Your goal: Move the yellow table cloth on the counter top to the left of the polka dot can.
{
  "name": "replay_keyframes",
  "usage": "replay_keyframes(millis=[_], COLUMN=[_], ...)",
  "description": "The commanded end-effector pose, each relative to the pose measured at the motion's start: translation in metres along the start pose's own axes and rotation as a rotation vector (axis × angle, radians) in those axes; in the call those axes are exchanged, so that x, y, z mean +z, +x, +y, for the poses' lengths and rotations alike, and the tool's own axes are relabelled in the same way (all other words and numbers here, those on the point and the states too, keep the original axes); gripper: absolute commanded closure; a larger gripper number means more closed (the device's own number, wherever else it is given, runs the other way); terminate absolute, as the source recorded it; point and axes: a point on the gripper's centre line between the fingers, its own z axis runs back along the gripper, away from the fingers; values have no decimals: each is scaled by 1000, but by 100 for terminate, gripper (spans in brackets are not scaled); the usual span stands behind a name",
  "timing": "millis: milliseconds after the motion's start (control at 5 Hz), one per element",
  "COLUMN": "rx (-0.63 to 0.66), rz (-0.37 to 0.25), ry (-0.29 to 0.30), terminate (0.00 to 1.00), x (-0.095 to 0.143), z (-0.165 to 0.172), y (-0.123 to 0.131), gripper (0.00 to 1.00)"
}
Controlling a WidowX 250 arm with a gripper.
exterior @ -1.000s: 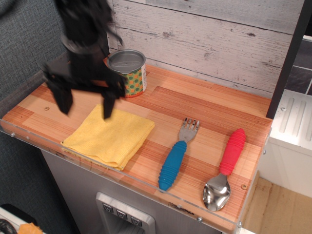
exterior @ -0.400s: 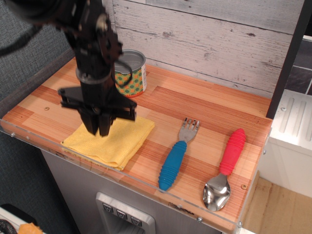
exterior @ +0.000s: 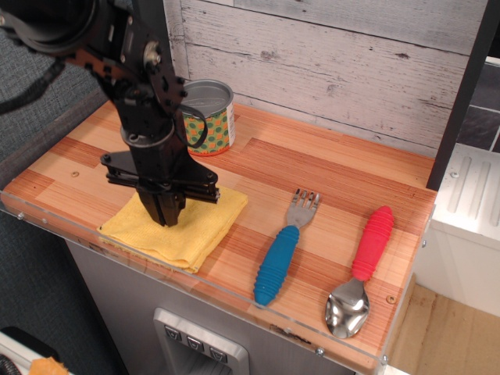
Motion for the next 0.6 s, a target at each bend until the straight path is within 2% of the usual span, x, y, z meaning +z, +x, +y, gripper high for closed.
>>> replay_keyframes(millis=[0, 400], rx=[-34, -69], rz=[-31, -16], ry=[7, 58], terminate=[0, 0], x=[-7, -11], z=[6, 35], y=[6, 14], gripper=[100, 100])
